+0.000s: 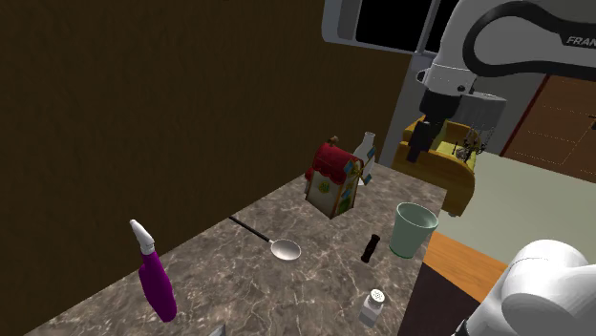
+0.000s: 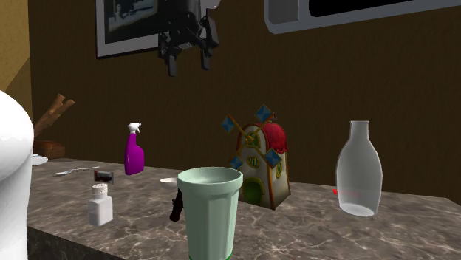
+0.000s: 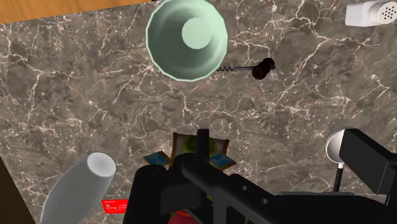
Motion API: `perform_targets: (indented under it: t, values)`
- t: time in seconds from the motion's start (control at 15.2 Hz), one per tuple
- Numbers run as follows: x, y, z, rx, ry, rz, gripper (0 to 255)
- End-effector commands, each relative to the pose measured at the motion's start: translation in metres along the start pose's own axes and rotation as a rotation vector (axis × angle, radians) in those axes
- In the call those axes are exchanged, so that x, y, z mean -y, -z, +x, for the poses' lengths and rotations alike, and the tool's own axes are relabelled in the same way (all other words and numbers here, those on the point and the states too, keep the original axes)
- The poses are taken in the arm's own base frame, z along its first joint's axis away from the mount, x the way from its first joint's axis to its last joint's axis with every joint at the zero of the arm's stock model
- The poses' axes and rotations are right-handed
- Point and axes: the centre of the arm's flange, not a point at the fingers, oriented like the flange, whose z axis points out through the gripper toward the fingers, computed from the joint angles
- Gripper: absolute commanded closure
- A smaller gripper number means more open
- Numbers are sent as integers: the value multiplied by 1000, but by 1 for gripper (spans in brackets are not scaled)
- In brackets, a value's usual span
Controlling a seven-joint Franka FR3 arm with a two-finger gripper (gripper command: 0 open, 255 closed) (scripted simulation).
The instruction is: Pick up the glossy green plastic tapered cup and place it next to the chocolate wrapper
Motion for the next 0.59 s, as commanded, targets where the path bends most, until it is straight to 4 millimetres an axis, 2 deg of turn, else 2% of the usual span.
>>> perform_targets:
  t: [0.0, 0.53]
  values:
    - [0, 0, 0, 0, 0, 0, 0]
    - [19, -106, -2, 80, -25, -132, 0]
